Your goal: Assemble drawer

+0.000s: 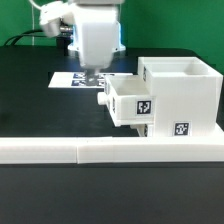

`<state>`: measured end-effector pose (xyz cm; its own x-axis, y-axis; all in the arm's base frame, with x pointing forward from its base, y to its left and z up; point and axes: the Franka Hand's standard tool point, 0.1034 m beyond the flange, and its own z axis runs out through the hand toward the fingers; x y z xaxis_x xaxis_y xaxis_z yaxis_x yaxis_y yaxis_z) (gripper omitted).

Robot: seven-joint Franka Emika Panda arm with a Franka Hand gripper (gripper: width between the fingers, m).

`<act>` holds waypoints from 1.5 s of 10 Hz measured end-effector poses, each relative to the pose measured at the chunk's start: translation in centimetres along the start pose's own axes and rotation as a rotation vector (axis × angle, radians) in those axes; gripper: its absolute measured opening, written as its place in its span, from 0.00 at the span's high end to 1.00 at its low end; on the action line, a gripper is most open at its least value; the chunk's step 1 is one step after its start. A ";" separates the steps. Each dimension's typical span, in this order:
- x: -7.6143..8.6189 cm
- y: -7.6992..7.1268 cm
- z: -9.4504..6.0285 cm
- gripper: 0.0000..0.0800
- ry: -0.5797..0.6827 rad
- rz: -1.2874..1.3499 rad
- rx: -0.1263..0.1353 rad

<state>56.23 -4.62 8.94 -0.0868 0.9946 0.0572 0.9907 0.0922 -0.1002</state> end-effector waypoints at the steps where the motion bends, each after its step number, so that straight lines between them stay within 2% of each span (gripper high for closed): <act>1: -0.6 -0.2 0.3 0.19 0.035 0.003 0.006; 3: -1.0 -0.2 1.3 0.19 0.084 0.029 0.012; 8: 1.7 0.1 2.0 0.19 0.096 0.091 0.027; 11: 4.1 0.5 2.1 0.19 0.104 0.140 0.033; 15: 7.2 0.5 3.0 0.19 0.111 0.199 0.057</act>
Offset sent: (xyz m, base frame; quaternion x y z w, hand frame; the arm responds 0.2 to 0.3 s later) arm 0.0057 0.0243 -0.0067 0.0028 0.0157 0.0241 0.9996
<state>55.77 2.70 6.35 0.1248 0.9823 0.1397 0.9794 -0.0994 -0.1758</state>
